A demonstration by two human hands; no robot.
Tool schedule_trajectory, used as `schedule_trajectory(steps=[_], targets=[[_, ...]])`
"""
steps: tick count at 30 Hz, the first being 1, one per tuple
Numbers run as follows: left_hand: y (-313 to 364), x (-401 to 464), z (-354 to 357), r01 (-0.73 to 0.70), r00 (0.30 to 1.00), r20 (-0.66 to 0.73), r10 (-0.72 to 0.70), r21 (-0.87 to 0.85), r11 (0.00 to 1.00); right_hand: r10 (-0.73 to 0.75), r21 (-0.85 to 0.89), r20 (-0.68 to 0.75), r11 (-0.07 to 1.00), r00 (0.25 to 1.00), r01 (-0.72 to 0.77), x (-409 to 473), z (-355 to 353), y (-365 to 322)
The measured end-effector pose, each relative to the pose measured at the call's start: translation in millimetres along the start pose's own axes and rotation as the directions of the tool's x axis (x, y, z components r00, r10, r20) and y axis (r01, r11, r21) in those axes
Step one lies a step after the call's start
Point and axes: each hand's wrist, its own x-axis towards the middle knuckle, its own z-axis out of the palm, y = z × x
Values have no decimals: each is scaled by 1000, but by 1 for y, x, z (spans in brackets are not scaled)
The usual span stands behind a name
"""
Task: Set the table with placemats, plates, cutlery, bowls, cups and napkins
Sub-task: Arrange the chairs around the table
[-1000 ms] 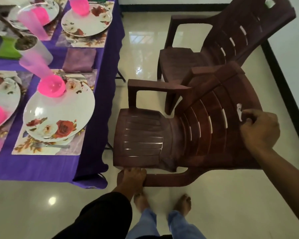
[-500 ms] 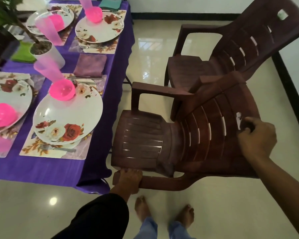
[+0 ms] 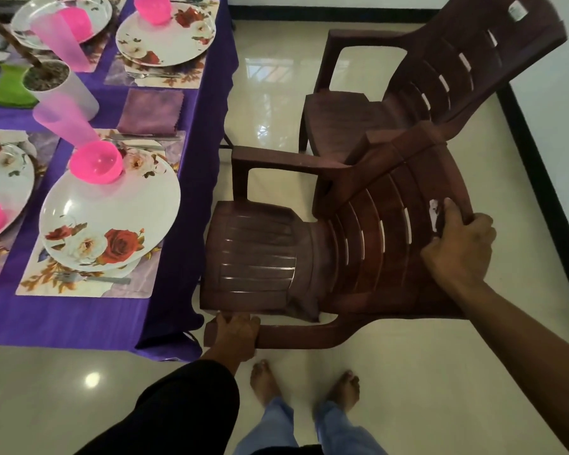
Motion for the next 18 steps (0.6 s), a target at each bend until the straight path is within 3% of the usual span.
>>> schedule_trajectory(steps=[12,18], targets=[[8,-13,9,1,1000,0,-1,-36,999,-20,-72,20,997,1000,21,-9,5,10],[6,-5,-11,0,997,71,4,-55,998,-62,-87,18,994,998,63,-6,6,1]])
